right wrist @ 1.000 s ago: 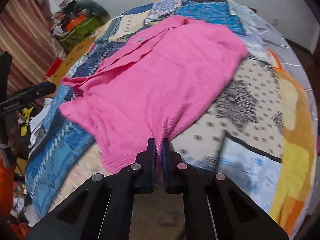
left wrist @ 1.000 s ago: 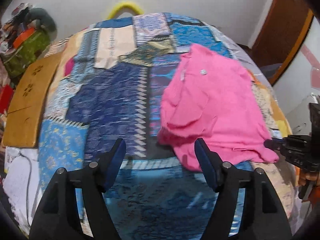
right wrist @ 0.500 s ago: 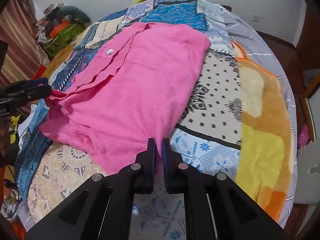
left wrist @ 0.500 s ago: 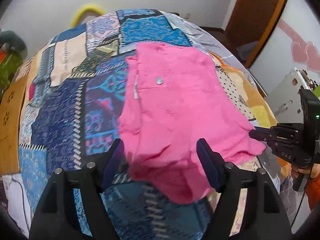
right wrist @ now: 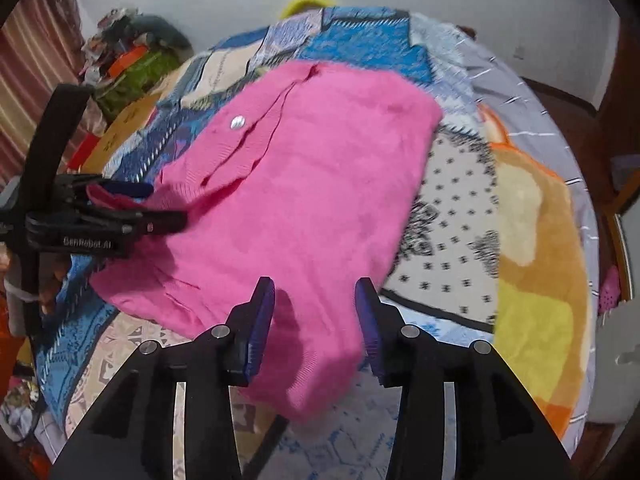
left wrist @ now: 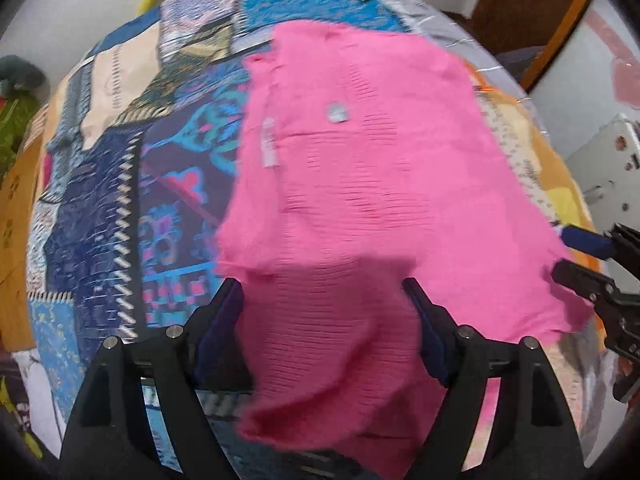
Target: Fold small clothes
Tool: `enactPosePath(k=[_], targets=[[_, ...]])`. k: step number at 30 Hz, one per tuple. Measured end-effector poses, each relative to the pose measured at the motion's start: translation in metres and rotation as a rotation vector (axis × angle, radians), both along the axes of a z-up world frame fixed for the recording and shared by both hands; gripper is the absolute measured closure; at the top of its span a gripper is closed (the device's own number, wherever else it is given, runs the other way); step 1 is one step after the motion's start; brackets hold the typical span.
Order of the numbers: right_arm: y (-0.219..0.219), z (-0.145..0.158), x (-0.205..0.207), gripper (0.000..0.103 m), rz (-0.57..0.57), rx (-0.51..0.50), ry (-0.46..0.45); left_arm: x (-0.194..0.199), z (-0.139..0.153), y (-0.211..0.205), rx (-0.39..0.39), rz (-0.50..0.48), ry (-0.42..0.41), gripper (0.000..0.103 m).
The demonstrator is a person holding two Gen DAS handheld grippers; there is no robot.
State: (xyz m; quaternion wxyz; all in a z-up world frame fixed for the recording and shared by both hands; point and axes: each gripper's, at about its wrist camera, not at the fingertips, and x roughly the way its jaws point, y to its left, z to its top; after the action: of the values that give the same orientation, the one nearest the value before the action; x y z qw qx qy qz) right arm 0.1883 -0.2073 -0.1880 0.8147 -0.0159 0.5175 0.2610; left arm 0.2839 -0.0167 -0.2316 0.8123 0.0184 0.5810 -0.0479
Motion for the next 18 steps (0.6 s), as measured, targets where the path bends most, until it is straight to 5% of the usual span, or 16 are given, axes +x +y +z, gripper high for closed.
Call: enactPosePath(k=[4,14,18], targets=[[0.007,-0.011,-0.002,0.064,0.032,-0.02,0.012,-0.002,0.002,0.032,-0.034,0.065,-0.016,0.022],[0.002,-0.013,-0.004,0.06,0.027,-0.003,0.013,-0.022,-0.011,0.12,0.087,0.275,0.008,0.022],[0.0,-0.014,-0.004,0.057,0.015,0.004,0.013,-0.033,-0.01,0.133,0.045,0.311,0.021,0.022]])
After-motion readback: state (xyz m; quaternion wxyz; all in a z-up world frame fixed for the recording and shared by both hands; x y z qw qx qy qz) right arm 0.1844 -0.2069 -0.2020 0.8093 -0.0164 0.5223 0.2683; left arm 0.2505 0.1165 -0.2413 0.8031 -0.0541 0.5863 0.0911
